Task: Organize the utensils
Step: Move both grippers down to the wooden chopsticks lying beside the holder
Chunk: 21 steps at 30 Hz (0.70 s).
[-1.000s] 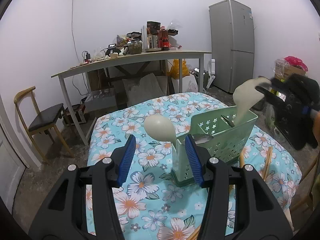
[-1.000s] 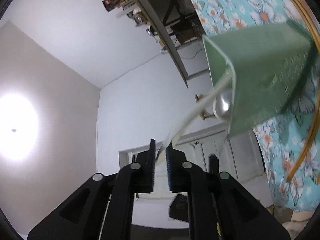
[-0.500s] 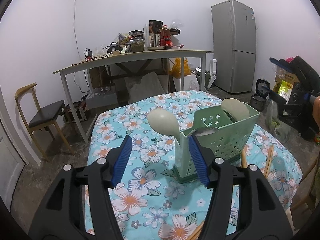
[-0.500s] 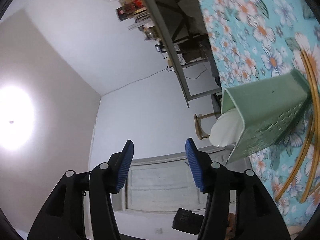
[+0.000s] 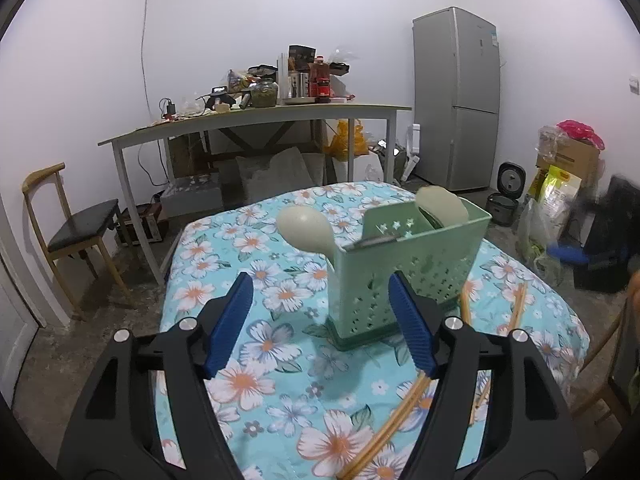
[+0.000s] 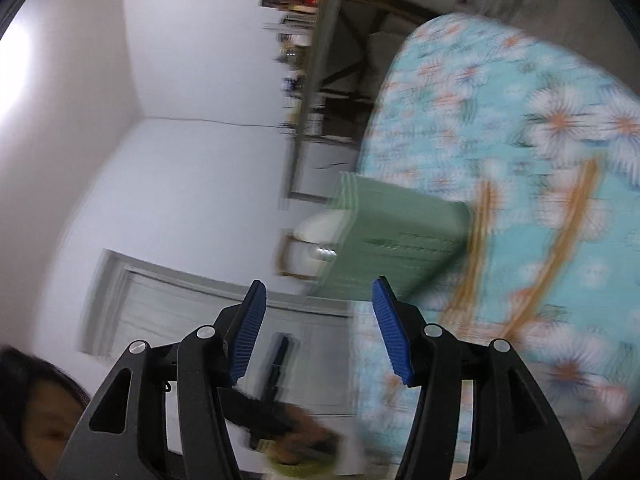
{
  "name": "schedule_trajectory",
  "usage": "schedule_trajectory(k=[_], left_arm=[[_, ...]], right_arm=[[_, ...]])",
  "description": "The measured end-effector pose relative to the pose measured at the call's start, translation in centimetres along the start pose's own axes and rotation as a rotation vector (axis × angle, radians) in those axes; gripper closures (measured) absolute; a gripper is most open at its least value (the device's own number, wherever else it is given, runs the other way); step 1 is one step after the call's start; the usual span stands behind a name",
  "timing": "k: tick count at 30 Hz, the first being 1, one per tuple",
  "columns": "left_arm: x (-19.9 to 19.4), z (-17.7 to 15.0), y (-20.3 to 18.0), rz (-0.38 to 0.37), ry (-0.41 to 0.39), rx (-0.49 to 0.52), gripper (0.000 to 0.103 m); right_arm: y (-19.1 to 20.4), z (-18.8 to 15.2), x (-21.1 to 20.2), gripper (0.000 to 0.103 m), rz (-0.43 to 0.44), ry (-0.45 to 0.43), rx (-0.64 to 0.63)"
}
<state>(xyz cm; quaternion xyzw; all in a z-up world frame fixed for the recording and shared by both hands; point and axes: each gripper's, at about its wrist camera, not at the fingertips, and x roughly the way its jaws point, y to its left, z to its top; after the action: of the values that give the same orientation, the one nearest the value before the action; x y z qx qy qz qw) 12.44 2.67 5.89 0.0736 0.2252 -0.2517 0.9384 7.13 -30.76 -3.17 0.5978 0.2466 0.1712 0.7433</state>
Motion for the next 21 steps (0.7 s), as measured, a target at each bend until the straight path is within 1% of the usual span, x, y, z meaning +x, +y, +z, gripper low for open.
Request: schedule_trajectory(k=[2, 6, 8, 9, 12, 16, 18, 19, 21], left_arm=[[-0.2, -0.5, -0.2, -0.010, 0.003, 0.000, 0.035], [0.0, -2.0, -0.5, -0.043, 0.023, -0.004, 0.035], [0.2, -2.9, -0.8, -0.059, 0.045, -0.002, 0.035], [0.2, -3.3, -1.0, -0.063, 0.054, 0.004, 0.035], [0.6, -4.6, -2.0, -0.086, 0.088, 0.058, 0.037], [1.1, -6.2, -3.1, -0.111, 0.133, 0.135, 0.050], [1.7, -6.5, -3.3, -0.132, 0.160, 0.147, 0.060], [2.0, -6.7, -3.4, -0.145, 0.176, 0.149, 0.062], [2.8, -6.8, -3.8, -0.175, 0.203, 0.155, 0.073]], right_arm=[[-1.4, -1.0, -1.0, 0.049, -0.111, -0.009, -0.018], [-4.1, -2.6, -2.2, 0.049, -0.248, -0.033, -0.014], [-4.7, -3.4, -2.1, 0.049, -0.305, -0.031, -0.030], [-4.8, -3.7, -1.8, 0.051, -0.325, -0.027, -0.042], [-4.6, -4.3, -0.5, 0.056, -0.389, 0.000, -0.104], [-4.2, -4.5, 0.6, 0.059, -0.405, 0.022, -0.149], [-4.0, -4.4, 0.9, 0.059, -0.410, 0.025, -0.166], [-4.0, -4.4, 1.1, 0.059, -0.410, 0.028, -0.172], [-3.9, -4.6, 1.2, 0.059, -0.412, 0.037, -0.175]])
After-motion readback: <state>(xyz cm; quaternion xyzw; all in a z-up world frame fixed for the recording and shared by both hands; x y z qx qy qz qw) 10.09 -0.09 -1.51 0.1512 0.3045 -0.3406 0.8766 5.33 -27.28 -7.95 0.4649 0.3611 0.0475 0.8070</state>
